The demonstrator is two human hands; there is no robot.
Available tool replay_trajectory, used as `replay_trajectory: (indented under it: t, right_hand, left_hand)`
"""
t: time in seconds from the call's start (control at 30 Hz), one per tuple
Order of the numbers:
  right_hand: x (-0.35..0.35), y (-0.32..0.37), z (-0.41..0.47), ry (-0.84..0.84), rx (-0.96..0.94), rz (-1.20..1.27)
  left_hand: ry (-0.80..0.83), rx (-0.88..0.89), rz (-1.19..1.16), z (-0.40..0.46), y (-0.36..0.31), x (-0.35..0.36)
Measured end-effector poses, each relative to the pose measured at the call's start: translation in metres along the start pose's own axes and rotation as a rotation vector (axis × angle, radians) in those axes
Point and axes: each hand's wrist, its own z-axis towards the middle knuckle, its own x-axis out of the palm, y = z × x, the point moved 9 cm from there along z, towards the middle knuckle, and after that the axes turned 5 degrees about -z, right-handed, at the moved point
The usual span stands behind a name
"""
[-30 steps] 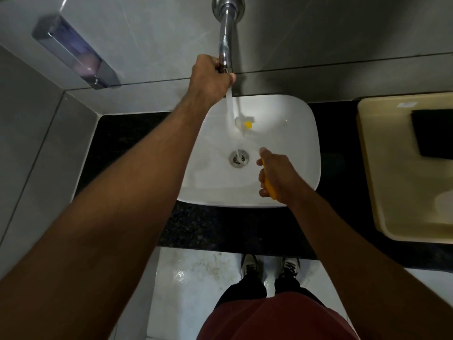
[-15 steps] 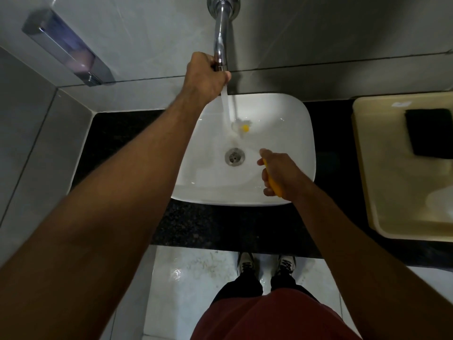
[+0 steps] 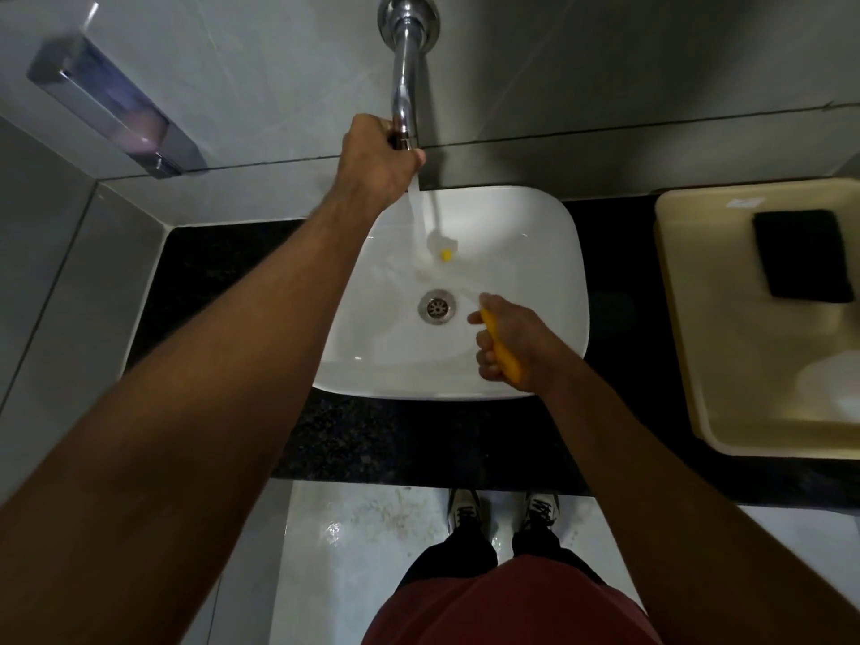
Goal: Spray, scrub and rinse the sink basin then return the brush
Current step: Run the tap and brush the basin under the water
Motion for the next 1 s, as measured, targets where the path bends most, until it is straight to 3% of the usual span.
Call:
replay_trajectory:
  t: [0.3,0.57,1.0]
  right_hand:
    - [-0.032,-0.006,-0.004,-0.023,0.006,-0.016]
    - [-0.023,-0.027,0.001,0.058,0.04,-0.016]
    - [0.018,-0.022,0.022,0.094,0.167,0.333]
  left_hand:
    - [-0.005,0.003,-0.003,0.0,0.002,0.002]
    - [0.004,-0.013,0.001,0.001,0.003,0.001]
    - [0.022,-0.002,-0.009,-0.003,-0.001,0.001]
